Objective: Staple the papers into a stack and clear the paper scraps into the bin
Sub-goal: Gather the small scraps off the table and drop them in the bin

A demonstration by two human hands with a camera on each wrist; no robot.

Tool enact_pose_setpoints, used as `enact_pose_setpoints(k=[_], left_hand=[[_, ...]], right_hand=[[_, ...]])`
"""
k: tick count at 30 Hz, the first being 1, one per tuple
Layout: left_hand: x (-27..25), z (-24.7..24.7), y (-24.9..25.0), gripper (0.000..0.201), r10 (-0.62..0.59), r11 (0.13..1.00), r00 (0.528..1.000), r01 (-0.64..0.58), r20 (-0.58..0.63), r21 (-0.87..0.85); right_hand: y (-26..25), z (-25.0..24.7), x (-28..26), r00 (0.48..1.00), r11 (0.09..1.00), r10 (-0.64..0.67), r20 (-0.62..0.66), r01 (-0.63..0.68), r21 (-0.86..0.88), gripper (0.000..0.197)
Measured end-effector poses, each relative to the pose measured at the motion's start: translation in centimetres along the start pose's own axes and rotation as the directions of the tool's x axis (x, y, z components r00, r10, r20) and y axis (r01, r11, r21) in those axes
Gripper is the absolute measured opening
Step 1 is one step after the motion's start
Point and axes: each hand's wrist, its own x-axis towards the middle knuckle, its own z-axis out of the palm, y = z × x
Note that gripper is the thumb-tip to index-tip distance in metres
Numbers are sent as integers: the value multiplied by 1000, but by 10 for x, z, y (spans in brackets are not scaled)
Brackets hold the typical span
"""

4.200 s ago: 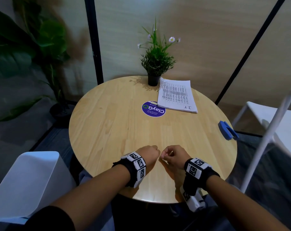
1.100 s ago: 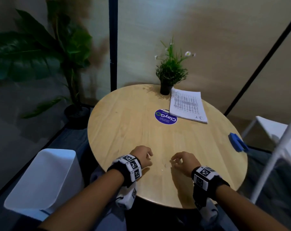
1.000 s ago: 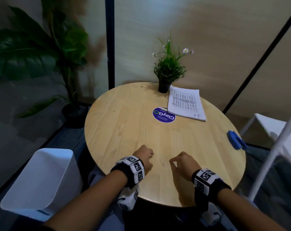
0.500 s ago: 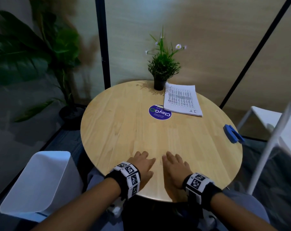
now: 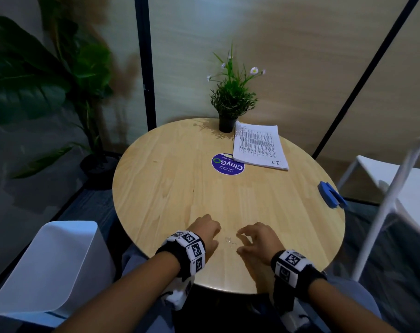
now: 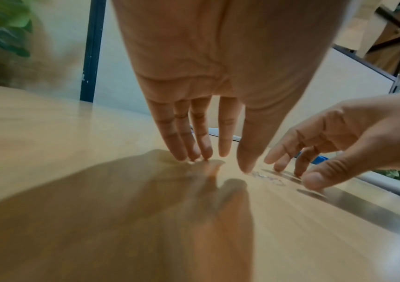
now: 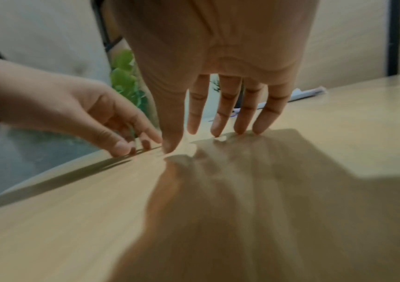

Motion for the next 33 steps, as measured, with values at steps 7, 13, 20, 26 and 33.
enact_pose_setpoints(k=[7, 13, 20, 26, 33], left_hand=[[18, 9, 15, 22, -25, 994, 998, 18, -60, -106], [25, 9, 22, 14, -75, 976, 997, 67, -32, -208], [19, 6, 5, 24, -63, 944, 993, 26, -103, -329], [16, 9, 5, 18, -44, 952, 995, 13, -95, -306], [23, 1, 5, 39, 63, 987, 998, -63, -7, -147]], right_hand=[[-1, 9, 15, 991, 936, 128, 30, -131, 327, 12], [-6, 10, 26, 993, 923, 119, 25, -120, 366, 12], [-4, 3, 26, 994, 924, -2, 107, -39, 381, 25], [-7, 3, 27, 994, 925, -9, 113, -35, 378, 17], [8, -5, 24, 992, 935, 19, 128, -63, 349, 33]])
